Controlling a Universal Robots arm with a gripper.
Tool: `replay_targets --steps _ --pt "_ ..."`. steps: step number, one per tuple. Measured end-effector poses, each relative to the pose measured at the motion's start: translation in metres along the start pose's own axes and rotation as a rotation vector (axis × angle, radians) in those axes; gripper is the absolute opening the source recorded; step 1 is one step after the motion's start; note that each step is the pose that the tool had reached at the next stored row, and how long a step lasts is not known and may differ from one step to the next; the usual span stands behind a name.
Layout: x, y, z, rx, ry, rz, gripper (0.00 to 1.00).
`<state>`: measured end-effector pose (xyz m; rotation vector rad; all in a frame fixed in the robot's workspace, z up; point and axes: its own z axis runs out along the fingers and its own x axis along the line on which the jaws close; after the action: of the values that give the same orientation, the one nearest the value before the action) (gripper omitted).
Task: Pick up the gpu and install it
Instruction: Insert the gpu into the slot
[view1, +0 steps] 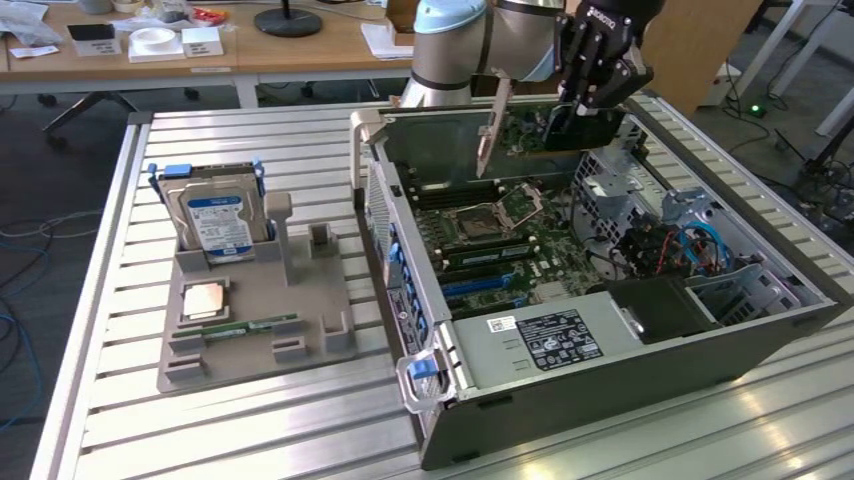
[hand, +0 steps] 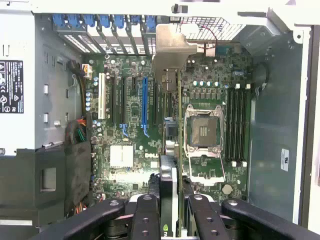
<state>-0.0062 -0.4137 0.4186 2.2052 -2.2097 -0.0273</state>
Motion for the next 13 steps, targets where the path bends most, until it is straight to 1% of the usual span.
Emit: replay_targets --steps 13 --pt "0.0000 0.0000 0.0010 0.0001 -0.0003 0.000 0.27"
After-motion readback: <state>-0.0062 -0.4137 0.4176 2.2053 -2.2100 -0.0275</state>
